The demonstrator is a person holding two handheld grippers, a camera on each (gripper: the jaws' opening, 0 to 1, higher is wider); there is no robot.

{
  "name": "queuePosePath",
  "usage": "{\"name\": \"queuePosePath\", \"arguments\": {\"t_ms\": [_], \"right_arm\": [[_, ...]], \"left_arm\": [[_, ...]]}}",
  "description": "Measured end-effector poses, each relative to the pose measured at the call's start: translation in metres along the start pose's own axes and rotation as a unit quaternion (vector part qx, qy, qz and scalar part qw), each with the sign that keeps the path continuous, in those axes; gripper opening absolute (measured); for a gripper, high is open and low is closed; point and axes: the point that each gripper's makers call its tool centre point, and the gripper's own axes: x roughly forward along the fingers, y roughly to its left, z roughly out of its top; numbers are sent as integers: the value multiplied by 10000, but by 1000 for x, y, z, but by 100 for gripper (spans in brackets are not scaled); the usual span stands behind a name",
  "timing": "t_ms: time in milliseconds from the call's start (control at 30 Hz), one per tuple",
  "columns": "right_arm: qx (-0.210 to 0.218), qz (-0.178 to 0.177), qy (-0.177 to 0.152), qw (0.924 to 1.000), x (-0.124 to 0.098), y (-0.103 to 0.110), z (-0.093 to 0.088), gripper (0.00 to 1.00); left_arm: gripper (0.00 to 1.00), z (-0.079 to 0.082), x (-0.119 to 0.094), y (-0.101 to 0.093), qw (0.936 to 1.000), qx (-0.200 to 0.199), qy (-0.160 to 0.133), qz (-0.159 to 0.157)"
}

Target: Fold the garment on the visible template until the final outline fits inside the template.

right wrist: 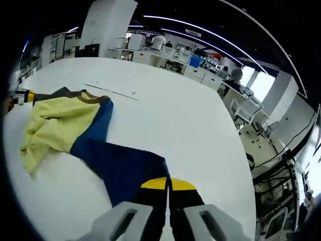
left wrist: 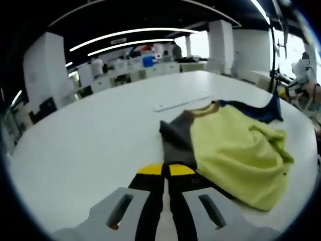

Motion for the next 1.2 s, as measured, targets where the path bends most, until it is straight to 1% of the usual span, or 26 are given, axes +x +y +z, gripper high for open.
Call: {"name": "queuePosePath", "arguments": {"t_ms": [100,167,367,533,800,933,1000,1200], "right_arm": [[163,-35,103,9998,7,-9,-5,0],[185,-77,148,9997,10,-15,-7,0],[10,-183,383,9991,24,-29,-13,0],[-154,-232,555,9981,36,-37,-15,0],[-247,-276,782,9963,49,-49,-15,0],[-249,-269,885,9954,53,-51,-15,0],[-196,-255,916,9953,55,-51,-15,0],[-62,-192,936,9954,58,-47,-17,0]], "left_arm": [[0,-1,0,3,10000,4,21,45],[0,-3,-1,6,9999,1,56,107],[0,-7,-3,16,9996,-175,90,190],[0,-7,-5,24,9995,-129,128,276],[0,-8,-6,38,9991,-107,212,344],[0,-8,-7,43,9989,-130,230,390],[0,-8,-7,41,9989,-149,227,374],[1,-17,-6,36,9988,-97,326,361]]}}
